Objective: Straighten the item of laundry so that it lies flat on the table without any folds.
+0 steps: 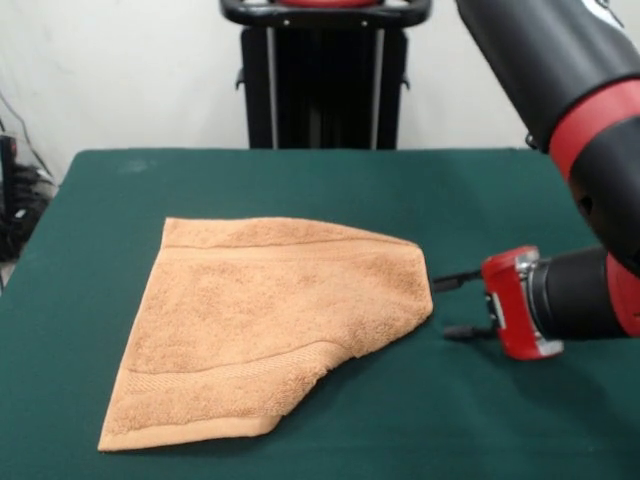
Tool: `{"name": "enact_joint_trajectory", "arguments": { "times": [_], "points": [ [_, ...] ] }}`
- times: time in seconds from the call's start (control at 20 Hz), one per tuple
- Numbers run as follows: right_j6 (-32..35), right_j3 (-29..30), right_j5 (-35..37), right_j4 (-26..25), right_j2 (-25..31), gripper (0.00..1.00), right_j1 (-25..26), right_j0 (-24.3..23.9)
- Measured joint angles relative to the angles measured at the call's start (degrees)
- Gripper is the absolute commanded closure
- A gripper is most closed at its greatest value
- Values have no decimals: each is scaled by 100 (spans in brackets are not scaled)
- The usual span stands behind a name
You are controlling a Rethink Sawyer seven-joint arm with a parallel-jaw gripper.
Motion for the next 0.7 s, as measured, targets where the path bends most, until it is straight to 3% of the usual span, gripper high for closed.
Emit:
{"name": "enact_joint_trajectory", "arguments": {
  "times": [0.7],
  "points": [
    [1, -410, -1433, -364, 332, 0, -104, 0]
  ]
}}
